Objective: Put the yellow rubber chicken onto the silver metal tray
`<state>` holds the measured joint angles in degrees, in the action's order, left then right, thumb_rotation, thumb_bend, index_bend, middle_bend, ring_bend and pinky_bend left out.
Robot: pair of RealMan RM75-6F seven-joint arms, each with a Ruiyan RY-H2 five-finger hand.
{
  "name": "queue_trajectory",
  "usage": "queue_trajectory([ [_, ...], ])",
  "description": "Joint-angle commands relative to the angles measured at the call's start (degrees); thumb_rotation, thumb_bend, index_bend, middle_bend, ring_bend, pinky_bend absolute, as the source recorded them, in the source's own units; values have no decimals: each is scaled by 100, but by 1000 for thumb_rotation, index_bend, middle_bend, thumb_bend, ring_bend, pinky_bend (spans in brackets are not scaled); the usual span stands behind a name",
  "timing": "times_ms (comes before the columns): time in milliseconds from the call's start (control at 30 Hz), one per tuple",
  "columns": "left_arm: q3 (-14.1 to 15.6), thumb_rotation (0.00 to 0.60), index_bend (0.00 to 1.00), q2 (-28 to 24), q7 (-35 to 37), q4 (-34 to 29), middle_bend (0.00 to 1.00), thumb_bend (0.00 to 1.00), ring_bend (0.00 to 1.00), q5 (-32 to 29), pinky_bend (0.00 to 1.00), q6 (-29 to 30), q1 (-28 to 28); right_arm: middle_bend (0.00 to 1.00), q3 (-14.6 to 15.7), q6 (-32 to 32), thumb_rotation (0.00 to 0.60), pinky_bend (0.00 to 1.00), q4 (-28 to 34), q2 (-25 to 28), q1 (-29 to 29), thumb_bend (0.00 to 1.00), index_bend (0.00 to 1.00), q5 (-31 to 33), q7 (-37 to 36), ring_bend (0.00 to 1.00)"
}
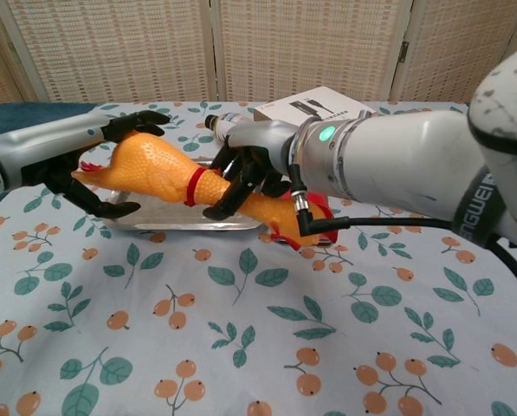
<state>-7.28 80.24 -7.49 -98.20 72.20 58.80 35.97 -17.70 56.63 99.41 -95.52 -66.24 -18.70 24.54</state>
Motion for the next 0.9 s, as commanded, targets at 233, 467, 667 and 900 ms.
queue_trajectory([
  [233, 45, 600, 0, 17, -105, 30, 0, 320, 0, -117, 62, -181, 78, 646, -135, 191, 600, 1000, 42, -77, -7, 311, 906, -4, 23, 793],
  [467, 8, 600, 31, 123, -150, 89, 29, 320, 16, -129, 125, -88, 78, 646, -140, 134, 600, 1000, 24, -86, -102, 311, 907, 227, 197, 793],
  [667, -52, 600, 563, 319, 38, 192, 533, 339, 444, 10, 567, 170, 3, 646, -215, 187, 600, 1000, -8, -150, -122, 310, 907, 233, 177, 793],
  [900, 42, 600, 913, 377, 85, 247, 863, 500, 739, 132, 911, 96, 15, 646, -339, 407, 600, 1000, 5, -181, -114, 311, 906, 270, 187, 793],
])
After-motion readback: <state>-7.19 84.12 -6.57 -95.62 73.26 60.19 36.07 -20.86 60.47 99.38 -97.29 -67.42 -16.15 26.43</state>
